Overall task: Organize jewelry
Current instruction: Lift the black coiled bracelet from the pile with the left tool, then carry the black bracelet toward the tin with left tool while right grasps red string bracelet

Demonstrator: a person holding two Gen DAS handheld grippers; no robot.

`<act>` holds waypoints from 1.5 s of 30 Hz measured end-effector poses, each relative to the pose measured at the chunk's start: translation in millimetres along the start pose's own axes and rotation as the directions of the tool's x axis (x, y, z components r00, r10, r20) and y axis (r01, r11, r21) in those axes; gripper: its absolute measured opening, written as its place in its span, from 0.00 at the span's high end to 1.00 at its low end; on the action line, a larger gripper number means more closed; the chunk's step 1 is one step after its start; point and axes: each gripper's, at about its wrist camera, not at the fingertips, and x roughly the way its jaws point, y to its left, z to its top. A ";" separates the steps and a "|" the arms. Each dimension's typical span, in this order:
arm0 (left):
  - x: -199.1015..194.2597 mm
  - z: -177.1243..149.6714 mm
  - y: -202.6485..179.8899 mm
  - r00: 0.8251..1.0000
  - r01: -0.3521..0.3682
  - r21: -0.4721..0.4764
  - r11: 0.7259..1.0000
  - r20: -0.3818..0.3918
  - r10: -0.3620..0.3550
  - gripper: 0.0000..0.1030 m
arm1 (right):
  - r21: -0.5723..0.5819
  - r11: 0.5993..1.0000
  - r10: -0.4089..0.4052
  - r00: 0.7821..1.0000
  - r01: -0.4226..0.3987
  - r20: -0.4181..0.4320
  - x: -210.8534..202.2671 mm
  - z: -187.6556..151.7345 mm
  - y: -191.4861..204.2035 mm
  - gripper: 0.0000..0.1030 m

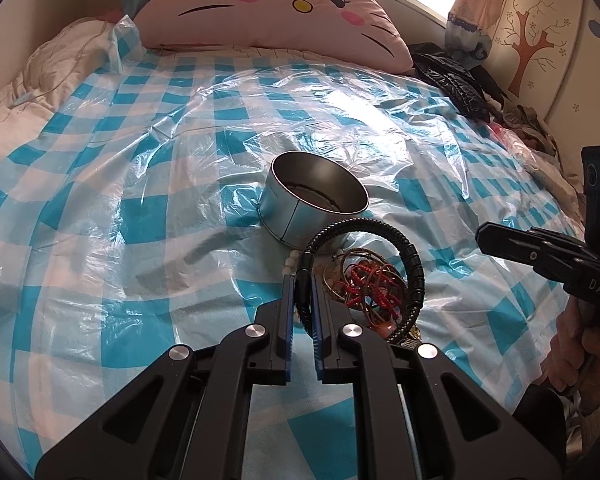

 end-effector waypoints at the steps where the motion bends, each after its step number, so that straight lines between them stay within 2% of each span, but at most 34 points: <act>1: -0.5 0.1 0.0 1.000 0.001 0.000 1.000 0.000 -0.001 0.93 | -0.010 1.000 -0.022 0.999 0.022 -0.029 6.8 1.5 -2.0 0.97; 2: -0.7 -0.2 0.1 1.000 0.000 -0.001 1.000 0.000 0.000 0.93 | -0.025 0.999 -0.044 0.997 0.043 -0.063 15.6 1.3 -5.2 0.96; 3: -1.0 -0.2 0.0 1.000 0.000 -0.002 1.000 0.001 0.000 0.93 | -0.041 0.997 -0.064 0.994 0.061 -0.093 25.2 -0.4 -9.1 0.89; 4: -0.8 0.0 0.1 1.000 0.002 -0.002 1.000 0.001 -0.002 0.93 | -0.063 0.995 -0.085 0.990 0.078 -0.109 34.2 -3.2 -11.8 0.54; 5: -1.4 0.1 -0.1 1.000 0.002 -0.003 1.000 0.002 -0.002 0.93 | -0.097 0.991 -0.099 0.988 0.088 -0.117 43.4 -4.7 -12.9 0.33; 7: -2.2 0.4 -0.5 1.000 0.004 -0.003 1.000 0.002 -0.004 0.93 | -0.144 0.986 -0.109 0.982 0.087 -0.154 61.0 -8.3 -15.7 0.34; 12: -1.2 0.9 -1.0 1.000 0.004 -0.002 1.000 0.001 -0.004 0.93 | -0.201 0.979 -0.075 0.973 0.030 -0.218 93.2 -9.7 -19.6 0.55; 14: -1.4 0.9 -1.0 1.000 0.003 -0.004 1.000 0.002 -0.003 0.93 | -0.213 0.977 -0.057 0.971 0.007 -0.232 97.3 -9.1 -20.5 0.72; 18: 0.2 1.7 0.2 1.000 0.005 -0.009 1.000 0.002 -0.005 0.93 | -0.238 0.971 -0.078 0.976 0.028 -0.206 85.1 -7.2 -15.7 0.94; 25: 1.3 2.3 -3.7 1.000 0.009 -0.003 1.000 -0.001 -0.009 0.93 | -0.181 0.983 -0.036 0.988 0.009 -0.148 55.2 -7.6 -11.3 0.97; 32: -7.1 4.5 -8.6 1.000 0.003 0.008 1.000 0.011 -0.004 0.93 | -0.097 0.995 0.032 0.999 -0.034 -0.022 4.2 4.1 -2.0 0.97; 38: -10.7 13.4 -12.2 1.000 -0.012 0.006 1.000 0.023 0.012 0.93 | -0.048 0.998 0.049 0.996 -0.045 0.069 -20.9 21.2 -2.4 0.97; 45: -2.9 35.2 -19.4 0.998 -0.051 0.018 0.999 0.033 0.050 0.93 | -0.004 0.999 0.050 0.987 -0.050 0.152 -24.2 45.7 -8.7 0.97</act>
